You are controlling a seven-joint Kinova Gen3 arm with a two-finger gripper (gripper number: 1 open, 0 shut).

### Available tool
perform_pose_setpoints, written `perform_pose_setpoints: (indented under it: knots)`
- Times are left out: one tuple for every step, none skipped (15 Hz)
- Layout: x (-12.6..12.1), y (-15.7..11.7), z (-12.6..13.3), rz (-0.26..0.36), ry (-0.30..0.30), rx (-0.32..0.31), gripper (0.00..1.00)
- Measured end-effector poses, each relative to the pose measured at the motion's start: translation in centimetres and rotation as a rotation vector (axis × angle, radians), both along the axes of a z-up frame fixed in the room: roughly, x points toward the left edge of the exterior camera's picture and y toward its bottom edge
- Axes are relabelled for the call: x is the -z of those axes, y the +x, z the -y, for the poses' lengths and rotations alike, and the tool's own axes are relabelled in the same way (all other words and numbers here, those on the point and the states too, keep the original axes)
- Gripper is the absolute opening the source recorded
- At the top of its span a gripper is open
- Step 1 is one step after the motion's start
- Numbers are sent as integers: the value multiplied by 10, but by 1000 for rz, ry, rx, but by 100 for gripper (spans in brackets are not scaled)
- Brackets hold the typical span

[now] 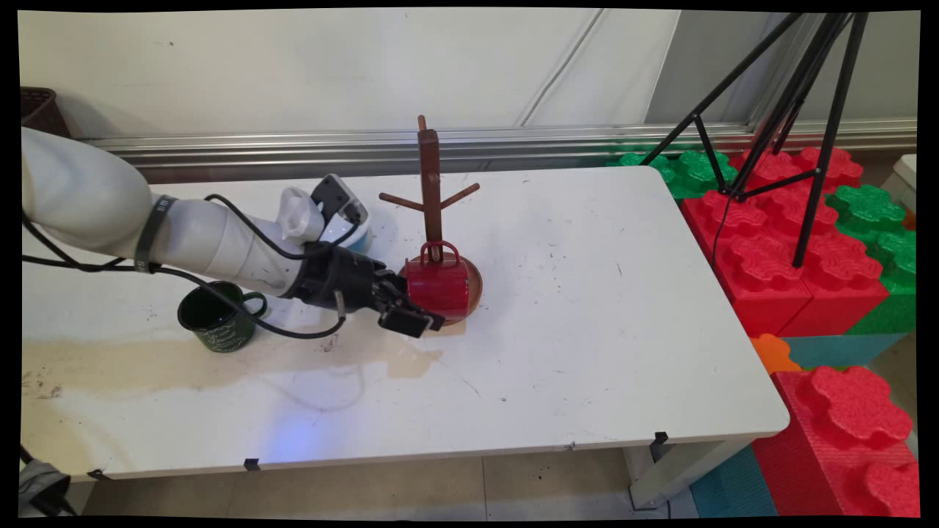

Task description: Pick up the red mug from the rack

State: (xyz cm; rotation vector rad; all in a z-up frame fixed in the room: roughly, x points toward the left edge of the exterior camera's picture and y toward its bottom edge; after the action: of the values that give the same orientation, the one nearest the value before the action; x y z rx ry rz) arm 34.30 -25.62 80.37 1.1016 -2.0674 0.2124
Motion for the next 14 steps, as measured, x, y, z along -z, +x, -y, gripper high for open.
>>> perform_pose_setpoints:
  knots:
    - [3, -2, 2, -3, -2, -5, 100]
    - [6, -3, 3, -8, -3, -9, 100]
    - [8, -5, 4, -11, -3, -11, 100]
    - [10, -6, 4, -14, -5, -13, 100]
    - [11, -7, 4, -17, -6, -15, 100]
    - [12, -7, 4, -19, -8, -17, 100]
    - [13, -8, 4, -21, -11, -19, 100]
    - [13, -9, 4, -22, -13, -20, 0]
    - [14, -9, 4, -23, -16, -21, 0]
    - [14, -10, 4, -23, -22, -20, 0]
    - [14, -10, 3, -22, -27, -20, 0]
    - [14, -10, 3, -21, -31, -21, 0]
    - [14, -10, 2, -19, -37, -21, 0]
    - [14, -10, 2, -18, -41, -22, 0]
